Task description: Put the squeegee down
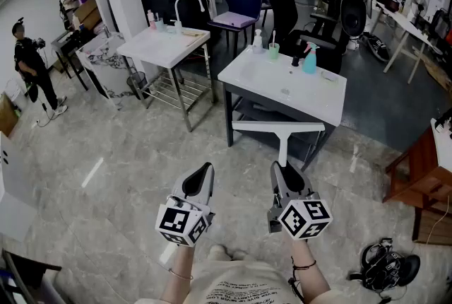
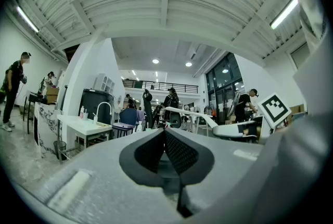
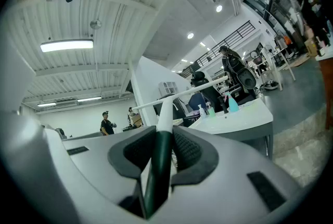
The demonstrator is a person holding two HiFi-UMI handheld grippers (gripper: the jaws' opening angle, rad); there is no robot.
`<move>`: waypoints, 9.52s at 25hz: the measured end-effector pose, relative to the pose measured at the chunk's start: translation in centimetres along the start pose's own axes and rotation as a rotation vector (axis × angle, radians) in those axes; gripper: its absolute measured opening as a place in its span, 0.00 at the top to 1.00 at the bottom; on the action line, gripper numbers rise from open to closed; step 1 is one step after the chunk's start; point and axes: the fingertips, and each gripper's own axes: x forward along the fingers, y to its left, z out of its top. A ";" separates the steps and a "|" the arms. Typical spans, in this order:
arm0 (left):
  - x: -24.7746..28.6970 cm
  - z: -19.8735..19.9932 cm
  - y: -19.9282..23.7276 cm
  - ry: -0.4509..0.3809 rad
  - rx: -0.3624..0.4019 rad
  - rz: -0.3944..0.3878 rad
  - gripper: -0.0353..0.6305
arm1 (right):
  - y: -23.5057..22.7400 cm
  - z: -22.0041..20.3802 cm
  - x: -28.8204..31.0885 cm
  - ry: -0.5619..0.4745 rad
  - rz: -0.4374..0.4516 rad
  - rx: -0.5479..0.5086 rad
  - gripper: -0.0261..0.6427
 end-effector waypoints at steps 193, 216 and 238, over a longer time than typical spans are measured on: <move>62.2 -23.1 37.3 0.558 -0.299 -0.266 0.91 | -27.9 -12.8 68.6 0.491 -0.367 0.249 0.77; 64.4 -15.0 36.0 0.368 -0.148 -0.375 0.91 | -27.6 -3.6 66.4 0.272 -0.281 0.127 0.95; 65.0 -8.4 37.5 0.185 -0.079 -0.345 0.91 | -27.8 4.6 63.3 0.055 -0.245 -0.001 0.95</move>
